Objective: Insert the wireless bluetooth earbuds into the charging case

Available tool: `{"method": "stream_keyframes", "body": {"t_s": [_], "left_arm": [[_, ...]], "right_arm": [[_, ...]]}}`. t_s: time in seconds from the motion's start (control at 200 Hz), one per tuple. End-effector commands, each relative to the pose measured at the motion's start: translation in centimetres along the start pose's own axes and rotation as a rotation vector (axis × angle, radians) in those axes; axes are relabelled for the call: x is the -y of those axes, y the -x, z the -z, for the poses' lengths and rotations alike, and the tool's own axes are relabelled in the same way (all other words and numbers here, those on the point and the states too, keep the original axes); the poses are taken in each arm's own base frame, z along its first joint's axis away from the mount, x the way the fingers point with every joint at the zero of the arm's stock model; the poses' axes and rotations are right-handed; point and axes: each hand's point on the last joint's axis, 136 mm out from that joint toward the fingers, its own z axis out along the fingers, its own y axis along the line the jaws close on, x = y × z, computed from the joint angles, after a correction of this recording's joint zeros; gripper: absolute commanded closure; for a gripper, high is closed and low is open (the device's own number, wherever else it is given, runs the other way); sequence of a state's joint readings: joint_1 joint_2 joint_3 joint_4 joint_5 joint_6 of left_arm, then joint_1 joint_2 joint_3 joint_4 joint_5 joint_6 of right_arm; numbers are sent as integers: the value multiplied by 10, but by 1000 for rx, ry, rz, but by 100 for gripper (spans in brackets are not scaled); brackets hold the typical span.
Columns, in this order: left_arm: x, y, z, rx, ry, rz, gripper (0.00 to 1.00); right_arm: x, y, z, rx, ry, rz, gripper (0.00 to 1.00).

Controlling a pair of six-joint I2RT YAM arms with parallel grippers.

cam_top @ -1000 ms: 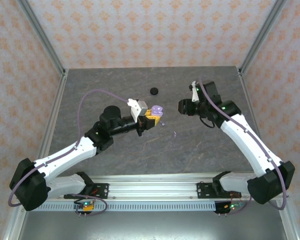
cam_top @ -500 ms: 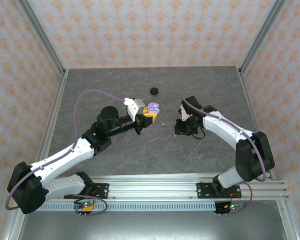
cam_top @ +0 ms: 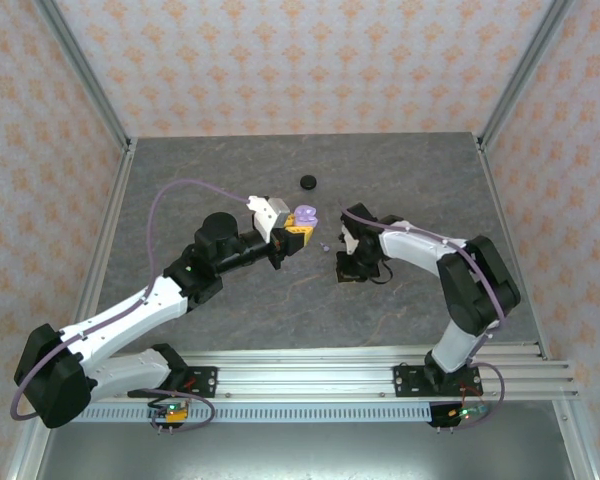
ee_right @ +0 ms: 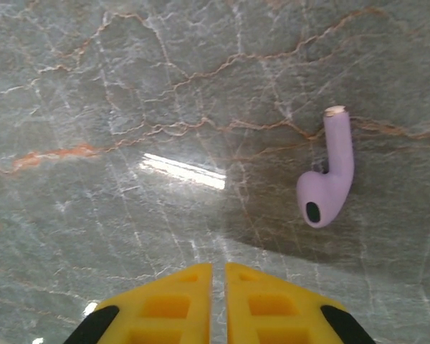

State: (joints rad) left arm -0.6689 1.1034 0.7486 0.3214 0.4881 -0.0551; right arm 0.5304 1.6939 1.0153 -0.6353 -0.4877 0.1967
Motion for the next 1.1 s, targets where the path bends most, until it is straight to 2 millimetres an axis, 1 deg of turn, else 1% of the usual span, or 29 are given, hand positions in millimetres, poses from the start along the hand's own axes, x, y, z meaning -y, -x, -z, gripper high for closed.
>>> {"method": "stream_keyframes", "body": {"t_s": [0.0, 0.31, 0.435, 0.631, 0.706, 0.771, 1.096], "left_arm": [[1, 7, 4, 21, 14, -14, 86], [-1, 5, 3, 14, 18, -9, 86], [-1, 5, 3, 14, 20, -9, 86], [-1, 4, 3, 11, 23, -8, 86], [-2, 4, 2, 9, 23, -7, 86], [-2, 3, 1, 5, 23, -6, 86], [-3, 3, 1, 2, 28, -5, 87]], "right_arm": [[11, 10, 1, 33, -89, -17, 88], [30, 29, -4, 112, -197, -97, 92], [43, 36, 4, 160, -276, -127, 94], [54, 45, 14, 223, -351, -168, 95], [55, 49, 15, 232, -358, -169, 95], [51, 52, 15, 232, -343, -162, 95], [41, 64, 6, 218, -310, -143, 95]]}}
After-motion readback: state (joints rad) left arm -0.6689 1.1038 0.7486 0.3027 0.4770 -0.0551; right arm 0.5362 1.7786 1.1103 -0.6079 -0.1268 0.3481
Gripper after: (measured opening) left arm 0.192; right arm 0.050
